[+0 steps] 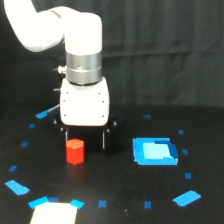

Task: Pick up the red object from the table

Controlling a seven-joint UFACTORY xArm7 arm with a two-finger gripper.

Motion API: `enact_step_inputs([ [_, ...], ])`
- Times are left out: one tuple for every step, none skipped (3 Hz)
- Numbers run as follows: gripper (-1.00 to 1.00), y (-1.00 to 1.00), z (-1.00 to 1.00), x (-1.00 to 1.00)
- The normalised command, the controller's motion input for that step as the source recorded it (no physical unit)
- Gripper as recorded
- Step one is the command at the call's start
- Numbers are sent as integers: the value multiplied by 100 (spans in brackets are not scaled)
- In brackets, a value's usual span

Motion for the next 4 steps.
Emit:
enact_step_inputs([
  [-14, -7, -74, 26],
  [-63, -15, -54, -16],
  [-82, -10, -89, 37],
  [-18, -44, -100, 8],
])
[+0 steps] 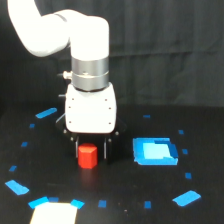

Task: Pick up the red object from the table

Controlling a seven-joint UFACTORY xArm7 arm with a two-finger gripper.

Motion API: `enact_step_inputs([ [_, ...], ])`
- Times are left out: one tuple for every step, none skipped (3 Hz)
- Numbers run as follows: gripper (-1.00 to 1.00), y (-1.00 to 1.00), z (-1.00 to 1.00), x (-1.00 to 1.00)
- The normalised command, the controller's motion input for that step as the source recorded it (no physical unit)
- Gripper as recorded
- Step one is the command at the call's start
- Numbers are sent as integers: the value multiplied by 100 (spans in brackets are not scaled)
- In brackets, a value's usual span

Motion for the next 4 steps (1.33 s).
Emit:
enact_step_inputs([
  [-65, -3, -8, 34],
  [-95, -16, -9, 62],
  [-100, -6, 88, -7],
  [-100, 81, 100, 94],
])
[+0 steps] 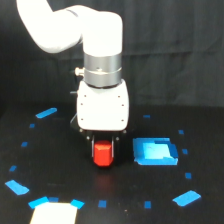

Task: Pick up the red object from the table

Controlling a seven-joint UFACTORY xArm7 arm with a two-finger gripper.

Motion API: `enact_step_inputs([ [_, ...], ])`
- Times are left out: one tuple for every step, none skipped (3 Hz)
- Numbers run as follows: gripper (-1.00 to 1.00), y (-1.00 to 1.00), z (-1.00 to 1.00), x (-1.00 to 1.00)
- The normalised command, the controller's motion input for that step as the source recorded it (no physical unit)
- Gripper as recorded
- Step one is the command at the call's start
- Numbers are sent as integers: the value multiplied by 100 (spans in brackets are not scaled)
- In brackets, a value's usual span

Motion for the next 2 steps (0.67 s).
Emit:
enact_step_inputs([
  [-100, 91, 100, 100],
  [-100, -18, 100, -10],
])
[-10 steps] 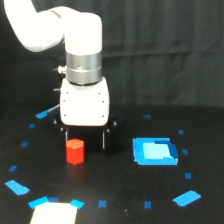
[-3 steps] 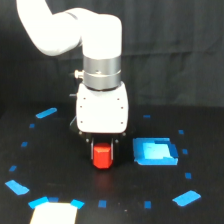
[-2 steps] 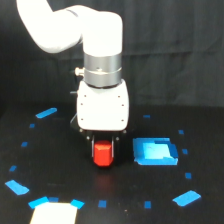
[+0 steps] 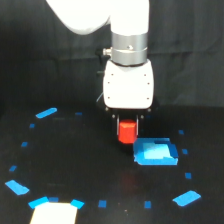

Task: Pick up the red object from the table

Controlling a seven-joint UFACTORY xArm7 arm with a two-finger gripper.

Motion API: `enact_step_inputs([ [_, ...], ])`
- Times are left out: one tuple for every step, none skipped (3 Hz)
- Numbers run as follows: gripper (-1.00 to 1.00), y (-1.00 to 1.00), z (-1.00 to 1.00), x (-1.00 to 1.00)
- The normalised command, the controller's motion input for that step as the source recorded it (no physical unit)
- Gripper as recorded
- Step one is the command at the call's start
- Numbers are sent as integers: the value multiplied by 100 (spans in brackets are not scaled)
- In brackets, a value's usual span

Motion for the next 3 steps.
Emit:
enact_step_inputs([
  [-100, -14, 100, -29],
  [-100, -16, 89, 56],
  [-100, -17, 100, 85],
])
